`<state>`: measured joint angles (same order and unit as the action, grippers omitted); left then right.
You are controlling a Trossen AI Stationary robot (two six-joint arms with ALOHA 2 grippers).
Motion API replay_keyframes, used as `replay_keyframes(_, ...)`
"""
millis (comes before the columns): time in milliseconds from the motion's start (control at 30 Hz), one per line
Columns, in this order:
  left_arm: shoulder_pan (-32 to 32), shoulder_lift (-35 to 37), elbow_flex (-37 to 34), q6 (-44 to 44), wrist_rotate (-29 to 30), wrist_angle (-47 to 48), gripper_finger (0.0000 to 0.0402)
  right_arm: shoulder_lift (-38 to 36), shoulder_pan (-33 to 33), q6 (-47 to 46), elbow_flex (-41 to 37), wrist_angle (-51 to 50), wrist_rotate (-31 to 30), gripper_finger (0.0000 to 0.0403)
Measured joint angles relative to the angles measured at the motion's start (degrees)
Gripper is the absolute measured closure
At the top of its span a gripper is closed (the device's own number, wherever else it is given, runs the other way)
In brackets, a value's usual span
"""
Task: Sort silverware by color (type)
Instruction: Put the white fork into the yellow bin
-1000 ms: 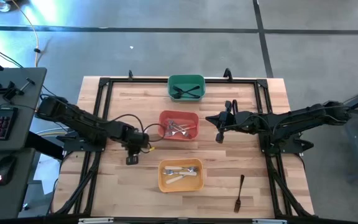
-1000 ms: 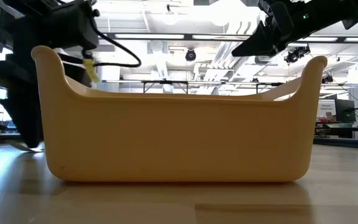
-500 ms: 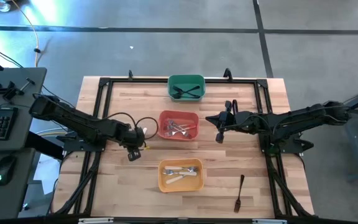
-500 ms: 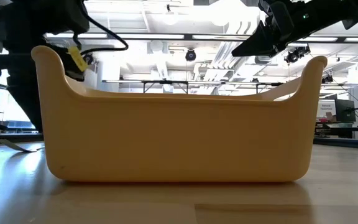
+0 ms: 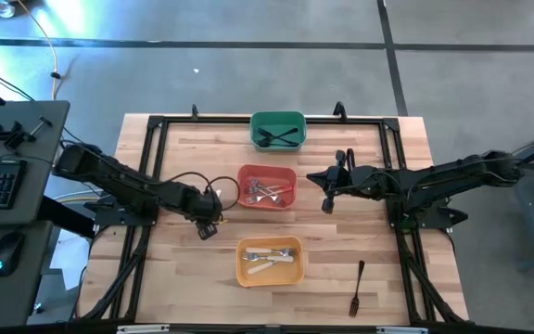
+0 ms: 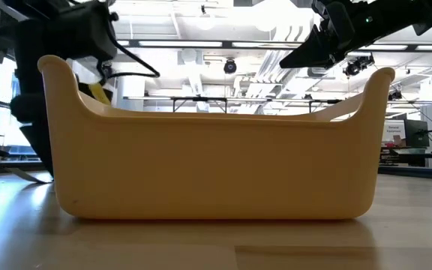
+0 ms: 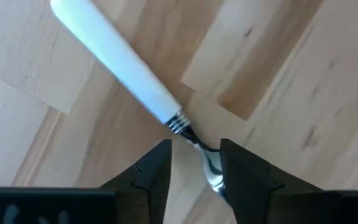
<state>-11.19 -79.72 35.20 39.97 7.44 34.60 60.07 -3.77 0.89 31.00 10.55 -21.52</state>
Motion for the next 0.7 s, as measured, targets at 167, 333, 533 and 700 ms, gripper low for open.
replay_keyframes(167,2.0,-2.1,0.3,0.4,0.0,-0.4,0.0267,0.0,0.0,0.0,0.0,0.0,0.0,0.0403)
replay_keyframes(333,3.1,-2.5,0.2,-1.3,0.0,-0.7,0.0285,0.0,0.0,0.0,0.0,0.0,0.0,0.0403)
replay_keyframes(533,4.6,-2.5,0.2,-5.6,-0.1,-0.3,0.0344,0.0,0.0,0.0,0.0,0.0,0.0,0.0403)
replay_keyframes(700,4.6,-2.4,0.2,-9.8,0.2,0.1,0.0394,0.0,0.0,0.0,0.0,-0.1,0.0,0.0403)
